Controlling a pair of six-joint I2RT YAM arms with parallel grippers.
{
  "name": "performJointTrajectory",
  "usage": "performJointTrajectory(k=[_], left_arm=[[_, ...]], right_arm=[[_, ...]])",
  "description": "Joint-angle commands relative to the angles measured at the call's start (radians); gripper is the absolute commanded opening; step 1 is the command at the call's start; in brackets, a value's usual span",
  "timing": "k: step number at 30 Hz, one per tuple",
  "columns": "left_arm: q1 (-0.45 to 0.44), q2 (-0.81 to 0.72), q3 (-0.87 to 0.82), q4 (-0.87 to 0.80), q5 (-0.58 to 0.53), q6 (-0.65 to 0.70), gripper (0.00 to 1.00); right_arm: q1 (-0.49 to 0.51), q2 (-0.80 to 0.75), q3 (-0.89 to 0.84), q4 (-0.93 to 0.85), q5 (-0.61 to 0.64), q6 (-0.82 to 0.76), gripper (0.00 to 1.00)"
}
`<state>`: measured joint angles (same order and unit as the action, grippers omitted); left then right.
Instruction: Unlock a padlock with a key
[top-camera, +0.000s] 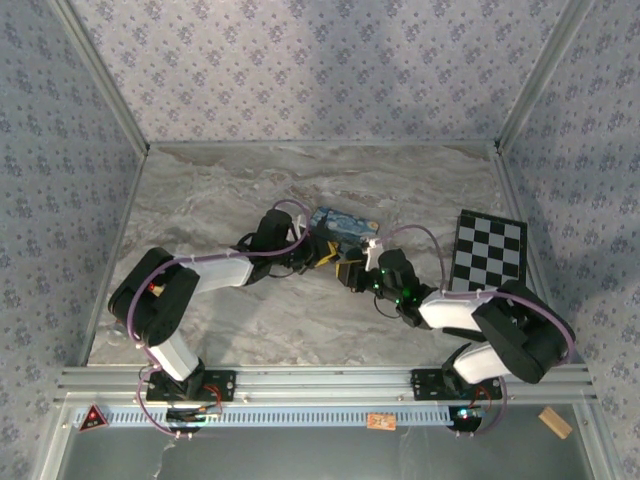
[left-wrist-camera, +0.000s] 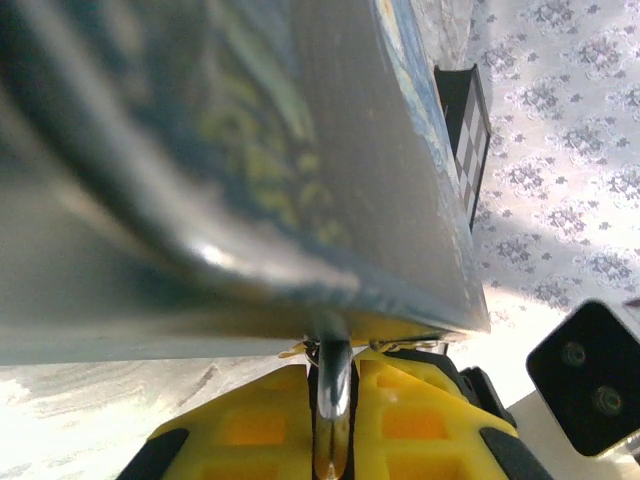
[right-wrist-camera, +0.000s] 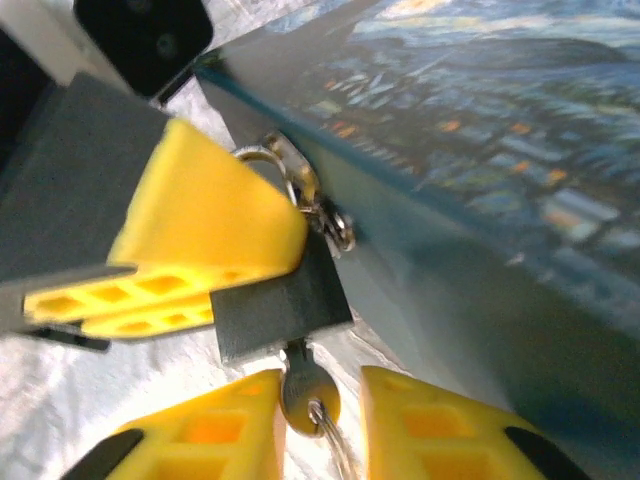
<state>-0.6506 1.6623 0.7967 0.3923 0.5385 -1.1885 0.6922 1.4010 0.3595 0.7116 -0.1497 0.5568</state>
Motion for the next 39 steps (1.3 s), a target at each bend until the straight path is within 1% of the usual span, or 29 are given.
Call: performJointTrajectory(k=[1, 3, 7, 11, 15, 17, 21, 29, 33, 39], left_arm=[[0.025, -0.019, 0.013, 0.028, 0.009, 0.029, 0.00], [0.028, -0.018, 0.013, 0.026, 0.009, 0.029, 0.00], [0.028, -0.018, 0.012, 0.026, 0.011, 0.028, 0.00], [0.028, -0.023, 0.013, 0.022, 0.012, 0.027, 0.00], [0.028, -0.033, 0.013, 0.014, 0.014, 0.030, 0.00], [0.028, -0.037, 0.012, 0.008, 0.015, 0.032, 0.00], [0.028, -0.045, 0.004, 0.002, 0.016, 0.035, 0.00], [0.032, -0.036, -0.001, 0.004, 0.015, 0.036, 0.00], [0.036, -0.042, -0.011, 0.003, 0.011, 0.039, 0.00], [0.043, -0.045, -0.028, 0.017, 0.012, 0.033, 0.00]], right_arm=[[0.018, -0.036, 0.005, -0.138, 0.154, -0.140, 0.33], [0.024, -0.057, -0.004, -0.146, 0.178, -0.190, 0.38], [0.050, -0.089, -0.045, -0.083, 0.195, -0.305, 0.38], [0.148, -0.080, -0.055, -0.028, 0.311, -0.494, 0.36], [0.236, 0.005, -0.036, 0.056, 0.426, -0.657, 0.36], [0.257, 0.045, -0.025, 0.103, 0.484, -0.705, 0.35], [0.269, 0.095, 0.000, 0.146, 0.523, -0.742, 0.35], [0.267, 0.072, 0.000, 0.127, 0.538, -0.746, 0.35], [0.243, 0.067, -0.016, 0.124, 0.526, -0.739, 0.36], [0.245, 0.041, -0.023, 0.128, 0.499, -0.765, 0.38]])
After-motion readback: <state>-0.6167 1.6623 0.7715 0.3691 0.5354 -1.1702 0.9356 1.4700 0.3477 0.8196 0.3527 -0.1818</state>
